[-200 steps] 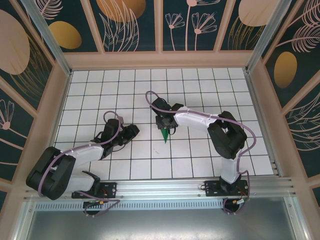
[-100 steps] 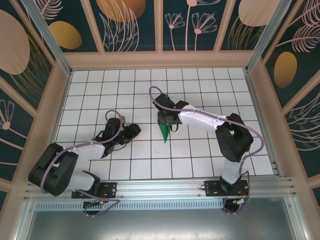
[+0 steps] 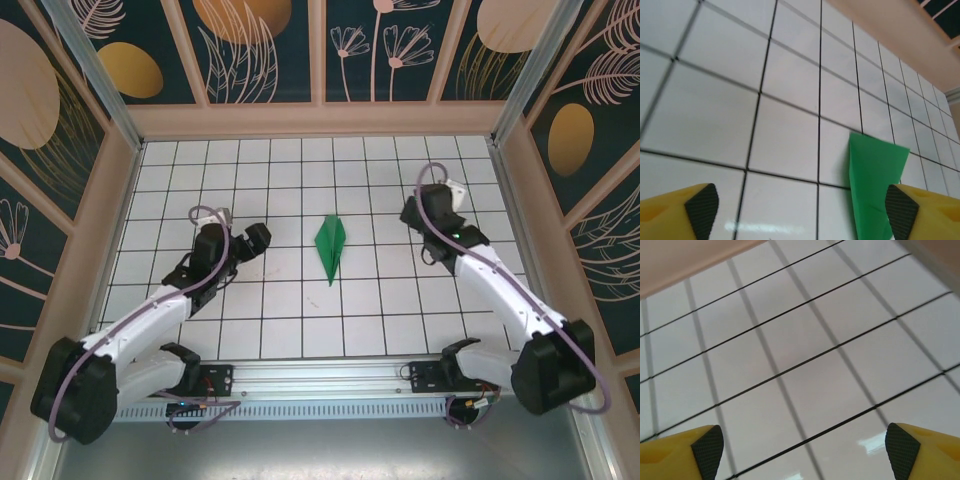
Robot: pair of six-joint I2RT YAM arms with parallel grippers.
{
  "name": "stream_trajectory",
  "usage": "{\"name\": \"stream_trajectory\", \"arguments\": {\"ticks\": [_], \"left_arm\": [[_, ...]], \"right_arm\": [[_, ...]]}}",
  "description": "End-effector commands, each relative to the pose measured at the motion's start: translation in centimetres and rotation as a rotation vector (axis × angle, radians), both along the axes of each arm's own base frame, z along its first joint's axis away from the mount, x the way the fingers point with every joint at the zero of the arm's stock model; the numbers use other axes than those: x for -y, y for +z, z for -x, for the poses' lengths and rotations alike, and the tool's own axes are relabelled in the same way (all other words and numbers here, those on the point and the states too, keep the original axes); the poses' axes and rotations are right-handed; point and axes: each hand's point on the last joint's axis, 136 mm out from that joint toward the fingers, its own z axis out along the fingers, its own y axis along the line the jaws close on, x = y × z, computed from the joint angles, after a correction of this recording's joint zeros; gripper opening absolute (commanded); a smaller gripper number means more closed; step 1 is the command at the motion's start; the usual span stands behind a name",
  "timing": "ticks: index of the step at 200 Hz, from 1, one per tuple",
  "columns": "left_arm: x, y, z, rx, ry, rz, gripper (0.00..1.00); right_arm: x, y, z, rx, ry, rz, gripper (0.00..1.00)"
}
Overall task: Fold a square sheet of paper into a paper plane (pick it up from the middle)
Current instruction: Reset both arms
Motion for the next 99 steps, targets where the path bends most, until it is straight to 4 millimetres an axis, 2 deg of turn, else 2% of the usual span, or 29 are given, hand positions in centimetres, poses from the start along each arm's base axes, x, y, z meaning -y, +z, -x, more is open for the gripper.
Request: {"name": "stream_trajectory", "arguments": {"ticks": [1,9,16,34,42,61,83,99], "left_arm": [[-6.0,1.3,-0.1,0.060,0.165,-0.267,0.98],[-7.2,1.7,-0.1,0.071,0.202,-0.295,0.98],[-8.1,1.9,-0.1,0.072,0.230,-0.308,0.98],[-9.4,1.9,-0.1,0.060,0.259,-0.360,0.98],[-10.2,1.8,0.0,0.045,0.290,-0.382,0.99],[-11.8,1.8,0.3,0.048,0.338,-0.432,0.98],[-13.9,1.6,0.9,0.076,0.382,-0.509,0.99],[-14.8,0.6,1.0,0.082,0.393,-0.544,0.98]], "right_arm": [[4.0,-1.8,0.2,0.022,-0.084,0.038,0.88],[4.6,-2.5,0.2,0.009,-0.075,0.038,0.88],[4.2,-3.0,0.1,-0.006,-0.021,0.006,0.88],[0.1,-2.4,-0.5,0.038,0.186,-0.153,0.86],[-0.7,-2.6,-0.4,0.051,0.219,-0.187,0.86],[1.4,-3.9,0.0,0.019,0.137,-0.091,0.83],[5.3,-3.2,0.5,0.102,-0.015,0.068,0.86],[6.0,-3.4,0.4,0.177,0.006,0.177,0.87]]}}
